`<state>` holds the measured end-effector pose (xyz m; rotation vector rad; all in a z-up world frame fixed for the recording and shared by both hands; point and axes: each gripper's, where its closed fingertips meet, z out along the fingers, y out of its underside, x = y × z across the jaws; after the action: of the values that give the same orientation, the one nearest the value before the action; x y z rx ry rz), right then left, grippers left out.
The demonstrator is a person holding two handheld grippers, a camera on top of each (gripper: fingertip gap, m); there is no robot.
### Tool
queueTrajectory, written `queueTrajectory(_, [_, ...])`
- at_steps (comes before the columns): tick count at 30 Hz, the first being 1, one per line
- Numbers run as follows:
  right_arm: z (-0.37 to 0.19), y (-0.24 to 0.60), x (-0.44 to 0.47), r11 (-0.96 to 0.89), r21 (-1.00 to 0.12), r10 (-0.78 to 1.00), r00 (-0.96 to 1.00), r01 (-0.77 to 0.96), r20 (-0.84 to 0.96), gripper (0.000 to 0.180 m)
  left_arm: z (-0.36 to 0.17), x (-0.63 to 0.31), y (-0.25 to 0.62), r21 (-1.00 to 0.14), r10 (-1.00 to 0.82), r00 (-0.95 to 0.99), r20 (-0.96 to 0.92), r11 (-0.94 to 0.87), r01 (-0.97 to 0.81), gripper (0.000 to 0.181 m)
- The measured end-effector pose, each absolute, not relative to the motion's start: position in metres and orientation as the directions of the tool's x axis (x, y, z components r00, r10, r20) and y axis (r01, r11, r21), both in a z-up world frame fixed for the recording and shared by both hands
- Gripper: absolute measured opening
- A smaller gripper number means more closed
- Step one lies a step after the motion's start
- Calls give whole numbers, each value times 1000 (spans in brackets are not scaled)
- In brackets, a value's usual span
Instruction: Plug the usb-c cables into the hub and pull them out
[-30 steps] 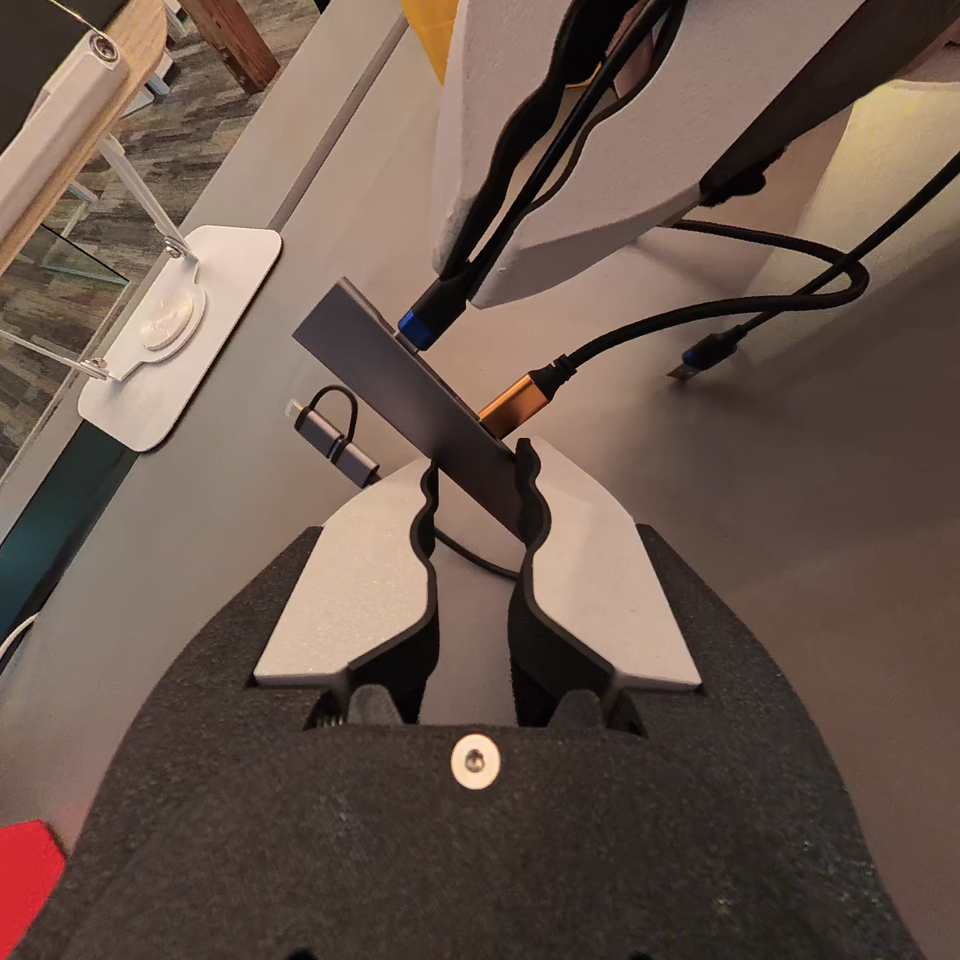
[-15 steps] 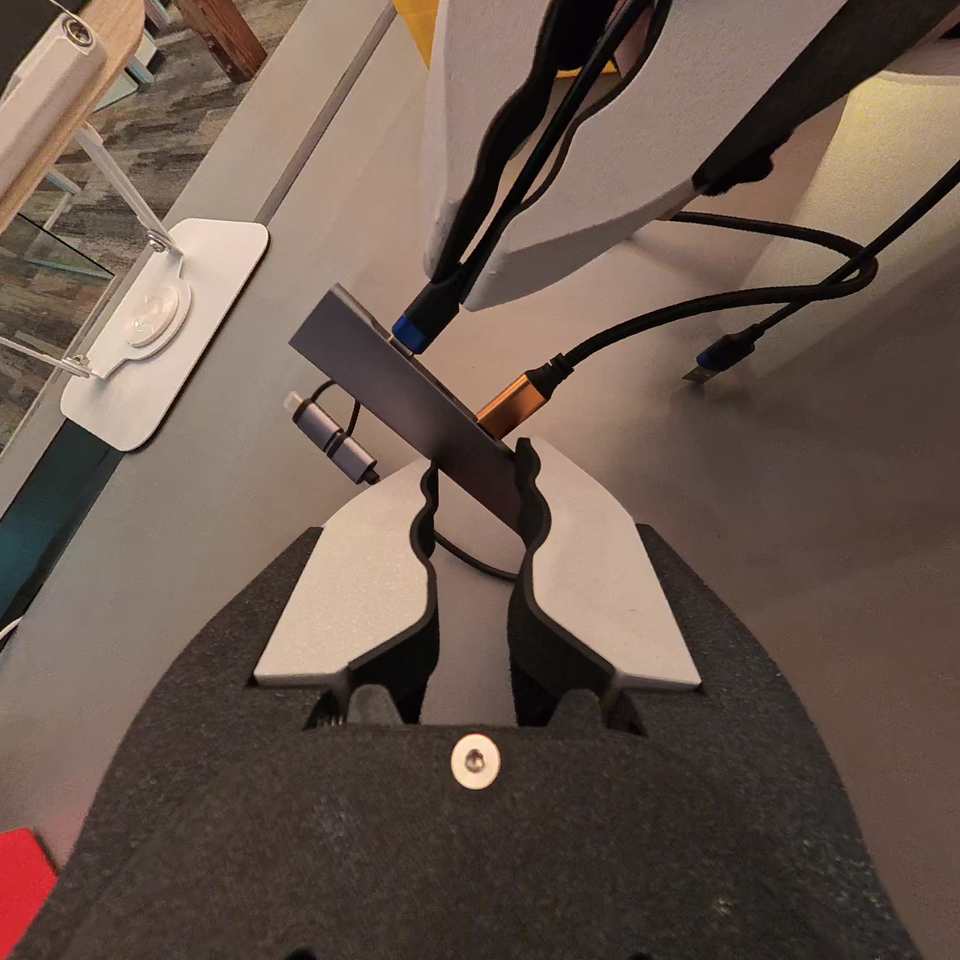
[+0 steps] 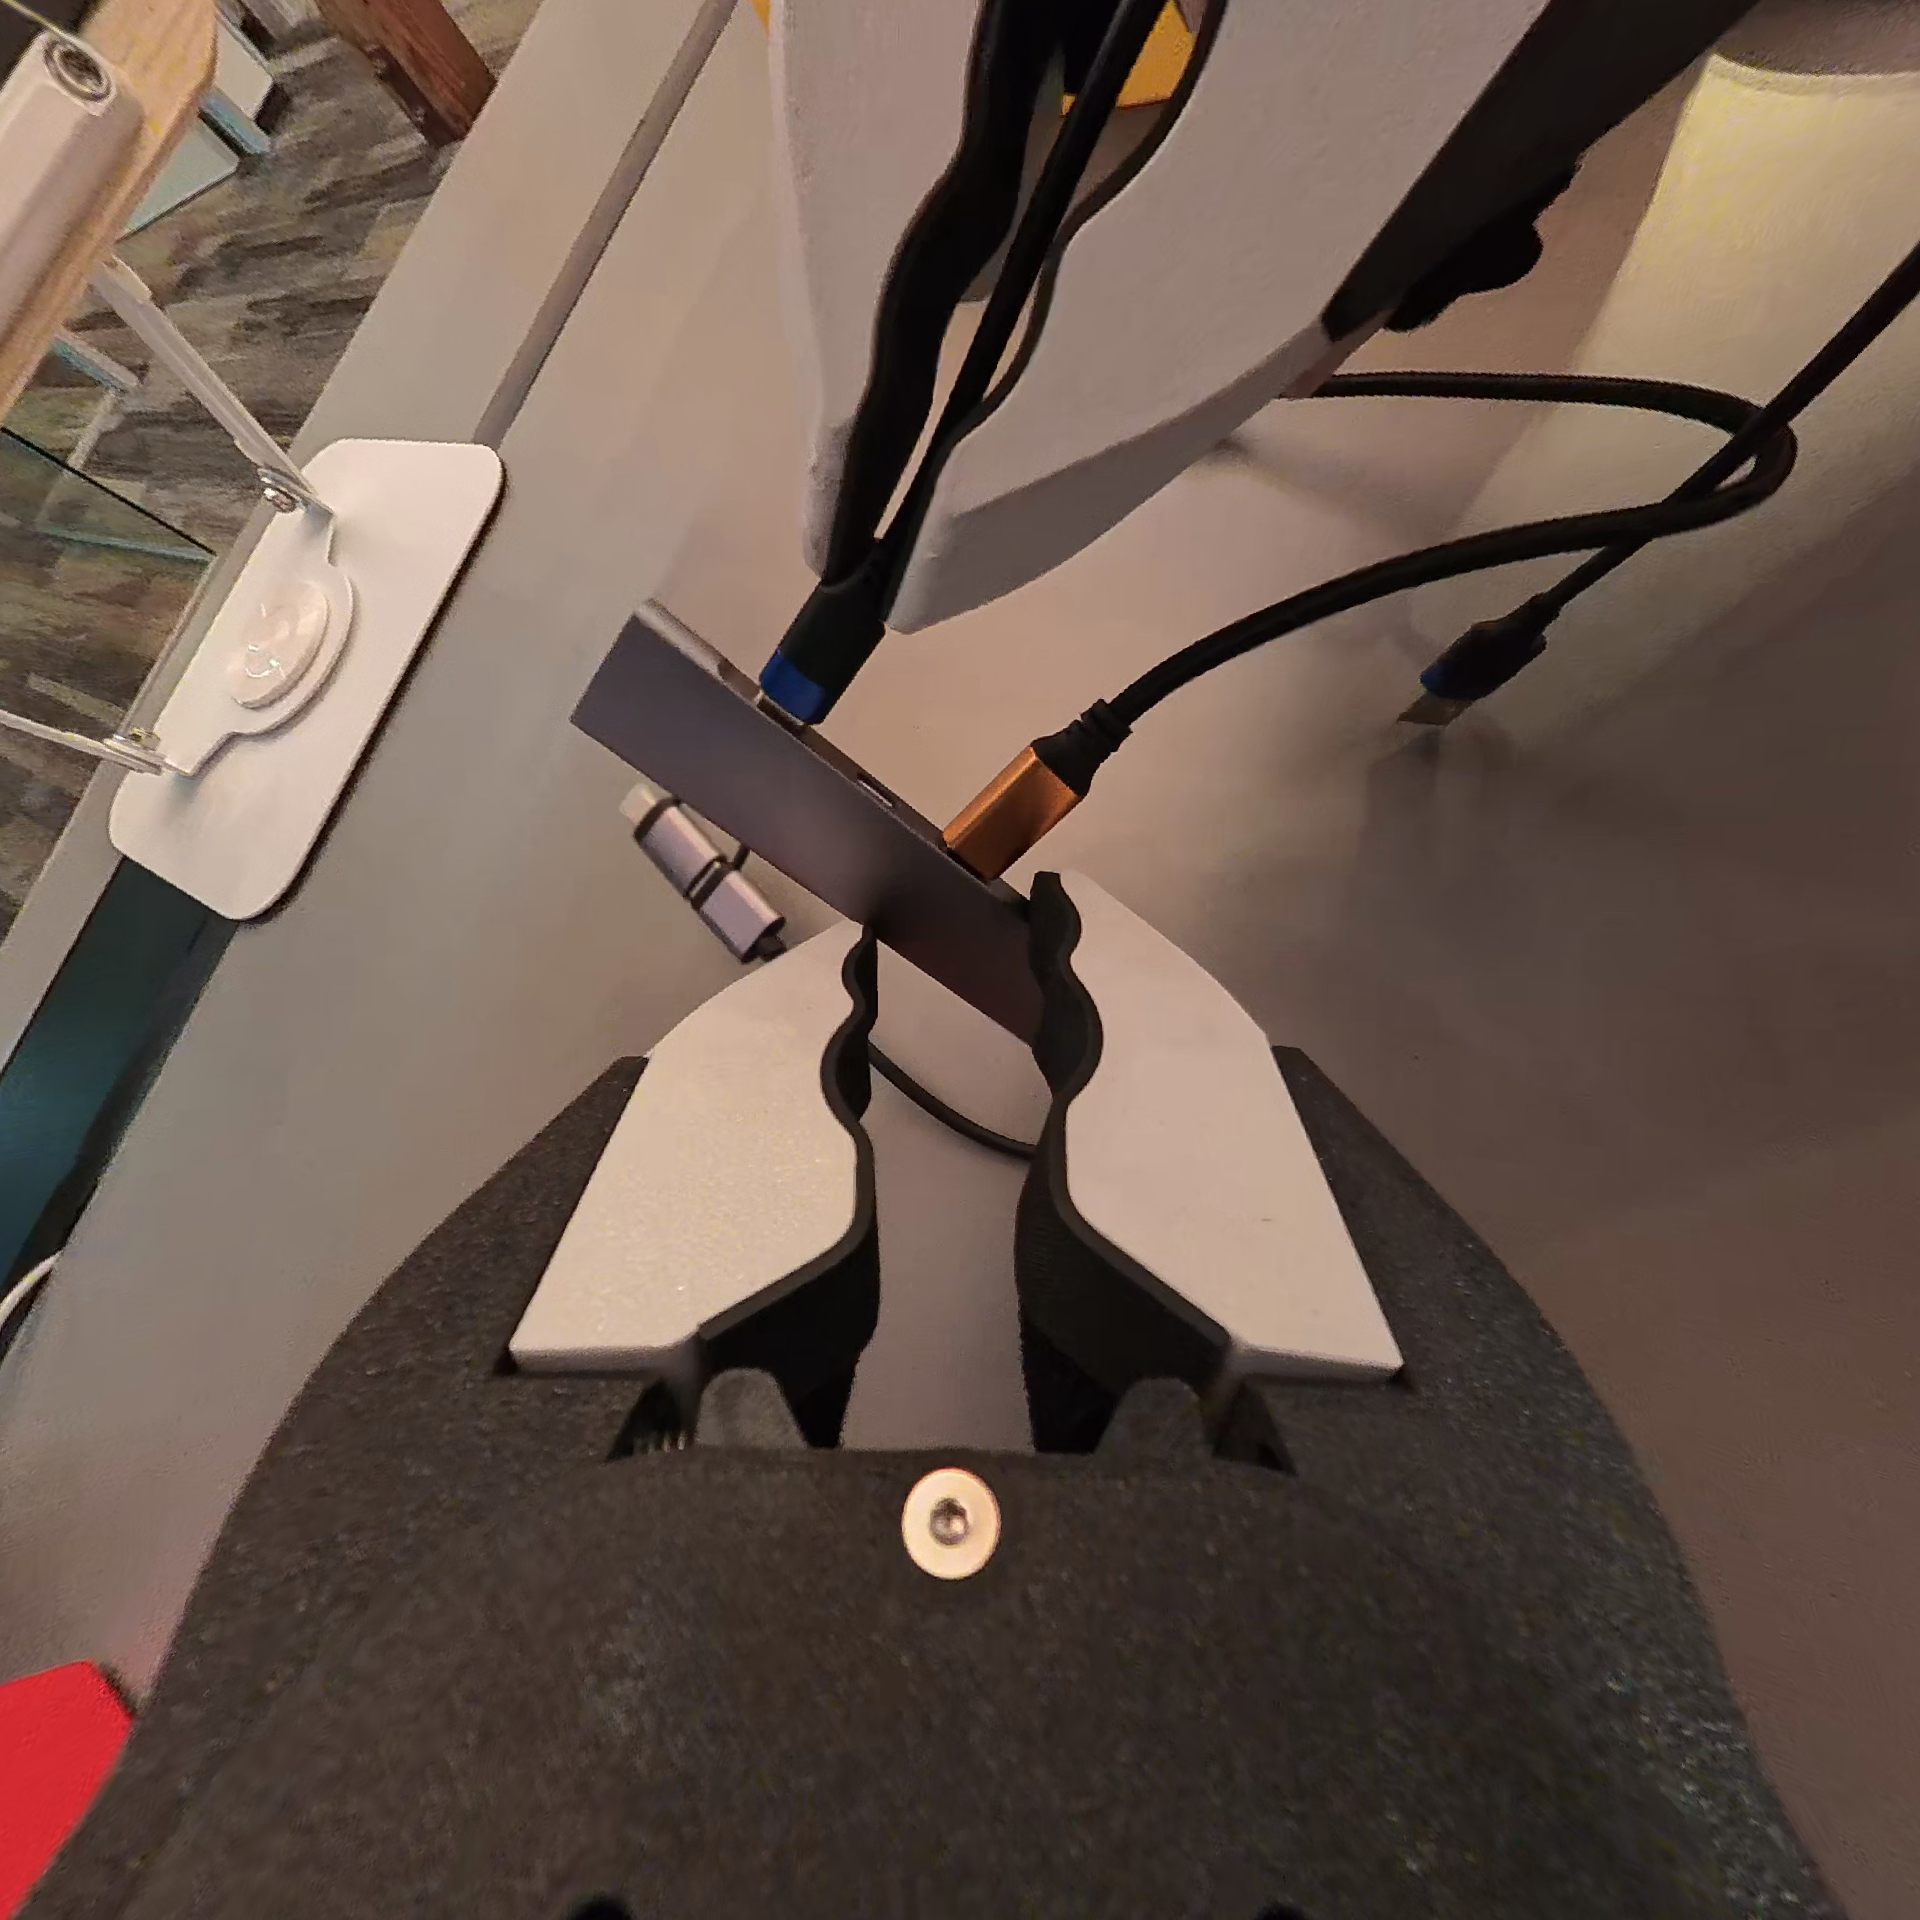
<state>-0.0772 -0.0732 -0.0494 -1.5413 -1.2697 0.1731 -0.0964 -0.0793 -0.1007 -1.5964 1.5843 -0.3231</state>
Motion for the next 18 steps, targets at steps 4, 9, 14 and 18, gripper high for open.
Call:
queueTrajectory(4, [-50,-70,-78,134,-768,752,440,627,490,7,-101,-97,-78,-693,-910,174,-376,151,-705,28])
queueTrajectory(9, [-53,-67,-78,94,-772,744,471,629,475,7,-101,-98,-77,-687,-906,176,-385,155,-710,28])
queueTrajectory(14, [-60,-66,-83,45,-774,764,477,631,434,7,-95,-89,-92,-711,-918,98,-383,226,-665,27])
queueTrajectory(18, [-62,-55,-75,45,-790,736,515,612,440,7,-81,-48,-134,-690,-867,-53,-495,430,-583,0])
